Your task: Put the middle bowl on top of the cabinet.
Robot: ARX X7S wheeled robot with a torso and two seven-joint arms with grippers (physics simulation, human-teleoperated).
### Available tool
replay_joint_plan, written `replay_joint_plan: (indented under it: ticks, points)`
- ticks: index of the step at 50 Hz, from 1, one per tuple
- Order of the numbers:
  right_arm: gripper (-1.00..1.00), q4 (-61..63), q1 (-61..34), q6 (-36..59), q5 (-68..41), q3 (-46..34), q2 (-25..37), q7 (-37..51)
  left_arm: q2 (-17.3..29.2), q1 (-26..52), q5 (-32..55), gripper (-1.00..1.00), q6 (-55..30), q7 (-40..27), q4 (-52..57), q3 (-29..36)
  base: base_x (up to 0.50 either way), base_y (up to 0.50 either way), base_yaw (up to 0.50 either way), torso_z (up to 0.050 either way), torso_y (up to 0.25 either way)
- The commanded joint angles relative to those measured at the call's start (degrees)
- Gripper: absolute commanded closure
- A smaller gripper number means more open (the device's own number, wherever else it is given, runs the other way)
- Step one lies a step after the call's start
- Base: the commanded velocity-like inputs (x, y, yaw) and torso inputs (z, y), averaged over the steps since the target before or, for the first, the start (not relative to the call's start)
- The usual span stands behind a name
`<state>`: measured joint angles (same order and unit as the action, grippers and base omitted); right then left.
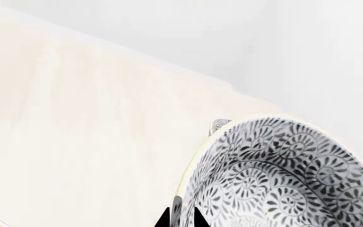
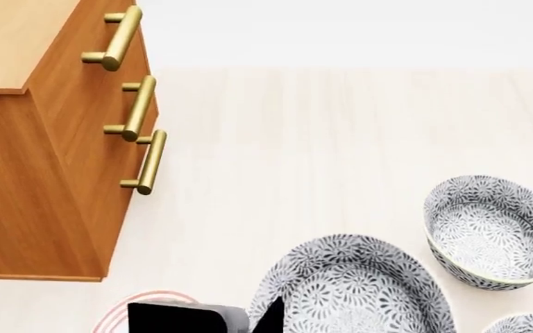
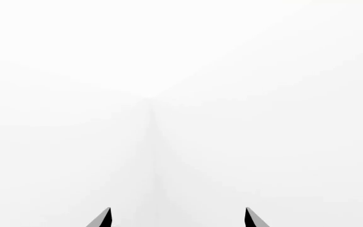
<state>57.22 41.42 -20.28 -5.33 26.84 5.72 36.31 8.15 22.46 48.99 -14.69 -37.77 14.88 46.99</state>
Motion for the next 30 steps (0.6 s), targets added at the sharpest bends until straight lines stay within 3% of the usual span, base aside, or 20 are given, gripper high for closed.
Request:
replay_joint_plan:
  ticks: [1, 9, 14, 30]
  points:
    - [-1.00, -0.01, -0.71, 0.53, 0.42, -0.44, 0.26, 0.29, 1.80, 2.75, 0.22, 1.00, -1.71, -3.78, 9.61, -0.18, 0.00, 0.00, 0.00, 0.050, 0.000]
    - [-1.00, 0.05, -1.48, 1.32, 1.13, -1.16, 0.56, 0.57, 3.05, 6.96, 3.55, 1.00, -4.63, -8.17, 18.56, -2.21, 0.00, 0.00, 0.00, 0.050, 0.000]
    - [-1.00, -0.41, -1.76, 1.22, 0.81, -0.86, 0.96, 0.82, 3.31, 15.14, 10.49, 1.00, -8.65, -13.28, 25.50, -5.90, 0.00, 0.00, 0.00, 0.050, 0.000]
    - [-1.00, -0.66, -2.35, 1.55, 1.19, -1.31, 1.50, 1.32, 3.10, 26.71, 20.57, 1.00, -12.69, -20.93, 28.28, -10.40, 0.00, 0.00, 0.00, 0.047, 0.000]
